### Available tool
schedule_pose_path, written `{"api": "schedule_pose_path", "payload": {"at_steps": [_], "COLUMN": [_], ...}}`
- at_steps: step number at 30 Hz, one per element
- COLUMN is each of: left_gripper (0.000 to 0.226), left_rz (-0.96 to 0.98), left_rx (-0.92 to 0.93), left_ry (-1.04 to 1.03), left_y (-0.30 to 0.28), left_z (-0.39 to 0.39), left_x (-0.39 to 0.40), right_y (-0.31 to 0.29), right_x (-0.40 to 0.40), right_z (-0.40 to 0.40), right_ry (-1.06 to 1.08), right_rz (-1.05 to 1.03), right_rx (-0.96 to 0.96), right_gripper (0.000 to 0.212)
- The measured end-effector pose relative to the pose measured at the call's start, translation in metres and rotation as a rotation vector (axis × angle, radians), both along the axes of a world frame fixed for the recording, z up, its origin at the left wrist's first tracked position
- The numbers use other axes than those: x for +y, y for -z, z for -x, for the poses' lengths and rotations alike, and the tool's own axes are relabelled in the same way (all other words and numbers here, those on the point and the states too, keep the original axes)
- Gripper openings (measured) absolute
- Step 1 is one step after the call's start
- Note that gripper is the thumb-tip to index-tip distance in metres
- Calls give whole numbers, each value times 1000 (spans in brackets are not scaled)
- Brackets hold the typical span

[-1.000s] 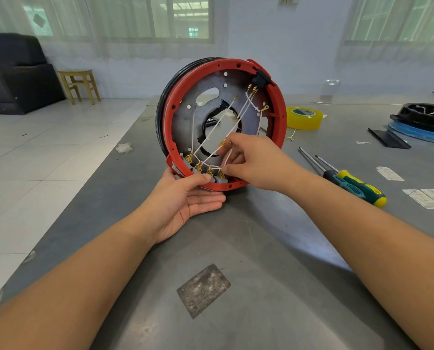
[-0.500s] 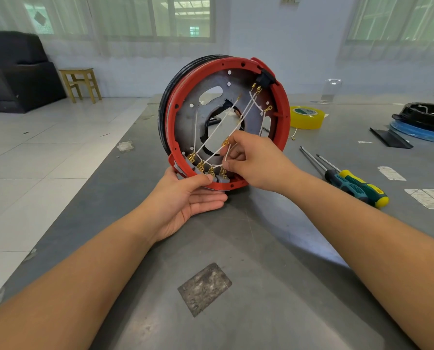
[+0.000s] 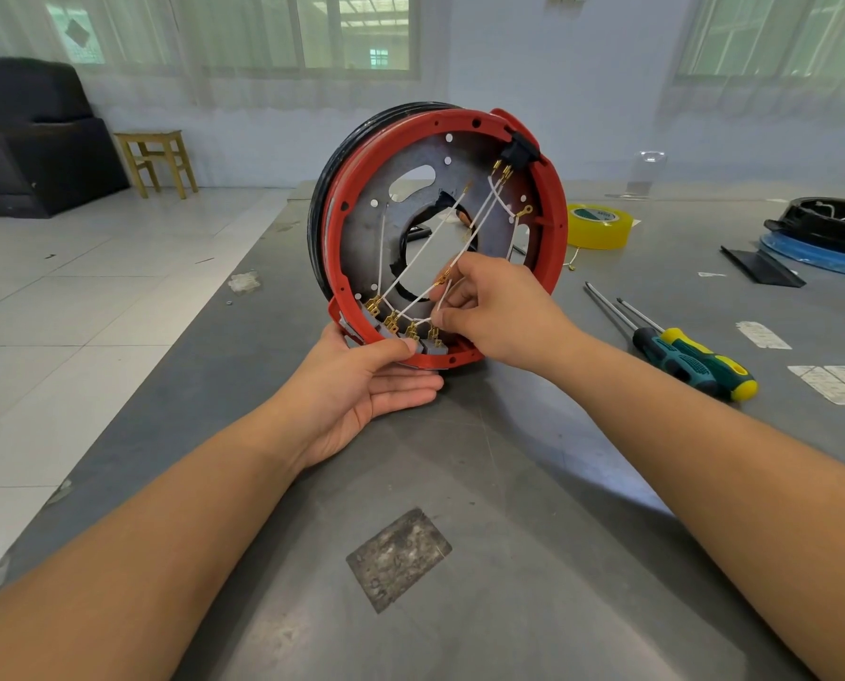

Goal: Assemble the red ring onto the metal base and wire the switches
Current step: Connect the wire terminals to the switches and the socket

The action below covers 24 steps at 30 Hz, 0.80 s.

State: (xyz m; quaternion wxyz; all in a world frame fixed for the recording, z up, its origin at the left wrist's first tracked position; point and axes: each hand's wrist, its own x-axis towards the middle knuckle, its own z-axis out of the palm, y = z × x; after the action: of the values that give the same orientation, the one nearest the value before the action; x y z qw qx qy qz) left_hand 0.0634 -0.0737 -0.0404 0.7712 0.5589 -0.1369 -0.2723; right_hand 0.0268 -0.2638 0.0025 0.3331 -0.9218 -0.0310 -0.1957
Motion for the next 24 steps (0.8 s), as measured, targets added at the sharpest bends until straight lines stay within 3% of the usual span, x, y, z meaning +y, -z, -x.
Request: {"api": "schedule_pose_path", "payload": {"at_steps": [16, 24], "left_gripper": [42, 32], "left_rz": [7, 16], "left_rx": [9, 20], "left_ry": [-2, -14], "left_y": [1, 2], "left_z": [-1, -2], "left_x": [-1, -1], "right_y": [-1, 1], "right_x": [2, 2], "right_z": [1, 0], "right_ry": [28, 21], "right_rz": [-13, 6], "right_rx": [9, 1], "right_gripper": [21, 15]}}
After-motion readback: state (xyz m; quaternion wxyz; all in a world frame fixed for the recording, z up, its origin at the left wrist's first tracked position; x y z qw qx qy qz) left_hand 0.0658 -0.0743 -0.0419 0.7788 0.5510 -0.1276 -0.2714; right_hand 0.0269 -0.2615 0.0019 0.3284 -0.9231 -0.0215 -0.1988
